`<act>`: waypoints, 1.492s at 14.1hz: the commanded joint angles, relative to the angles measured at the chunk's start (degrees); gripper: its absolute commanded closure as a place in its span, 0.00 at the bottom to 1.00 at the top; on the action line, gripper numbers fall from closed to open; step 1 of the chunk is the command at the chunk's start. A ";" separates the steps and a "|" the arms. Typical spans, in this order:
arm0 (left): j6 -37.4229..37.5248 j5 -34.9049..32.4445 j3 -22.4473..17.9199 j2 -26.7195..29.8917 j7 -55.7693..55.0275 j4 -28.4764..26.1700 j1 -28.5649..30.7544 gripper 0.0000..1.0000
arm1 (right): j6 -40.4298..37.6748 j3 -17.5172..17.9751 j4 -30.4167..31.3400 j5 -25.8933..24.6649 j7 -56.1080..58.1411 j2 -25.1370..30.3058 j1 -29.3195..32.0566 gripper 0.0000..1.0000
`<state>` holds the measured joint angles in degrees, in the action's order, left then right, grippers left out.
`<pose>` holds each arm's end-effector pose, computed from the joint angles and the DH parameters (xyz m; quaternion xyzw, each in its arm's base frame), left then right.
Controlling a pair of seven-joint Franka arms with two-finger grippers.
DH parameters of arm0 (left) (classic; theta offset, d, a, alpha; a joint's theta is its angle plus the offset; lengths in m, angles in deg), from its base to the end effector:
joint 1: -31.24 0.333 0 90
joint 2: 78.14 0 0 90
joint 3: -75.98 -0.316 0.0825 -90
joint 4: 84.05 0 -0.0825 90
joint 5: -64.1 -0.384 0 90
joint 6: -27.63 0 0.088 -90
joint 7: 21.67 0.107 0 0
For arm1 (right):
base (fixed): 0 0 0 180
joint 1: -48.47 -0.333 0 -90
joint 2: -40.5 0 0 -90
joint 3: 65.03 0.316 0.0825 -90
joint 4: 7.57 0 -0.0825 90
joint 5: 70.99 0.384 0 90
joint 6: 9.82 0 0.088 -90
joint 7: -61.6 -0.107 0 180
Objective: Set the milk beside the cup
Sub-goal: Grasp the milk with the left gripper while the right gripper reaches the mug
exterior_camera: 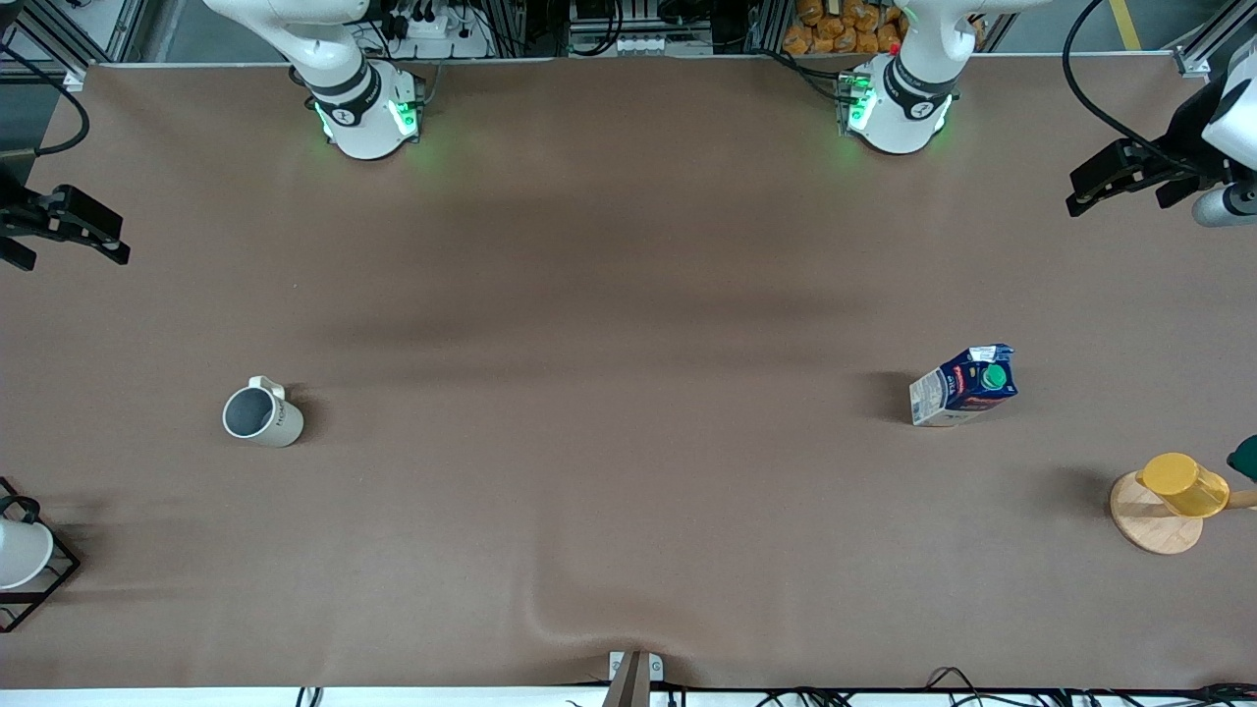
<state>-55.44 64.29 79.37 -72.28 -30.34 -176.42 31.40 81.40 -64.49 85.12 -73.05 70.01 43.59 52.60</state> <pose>0.5086 -0.0308 0.6493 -0.9984 -0.0475 0.0298 0.0045 0.5385 -0.0374 0.6338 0.9988 0.0422 0.0122 0.0196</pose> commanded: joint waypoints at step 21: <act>-20.65 -3.97 0.47 -27.92 -3.37 -0.97 0.28 0.00 | 12.45 0.52 0.12 -0.66 0.12 -21.44 6.85 0.00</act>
<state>-75.76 61.88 79.61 -99.53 -32.03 -177.68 31.85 89.99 -64.80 85.75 -73.20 69.94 25.44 57.63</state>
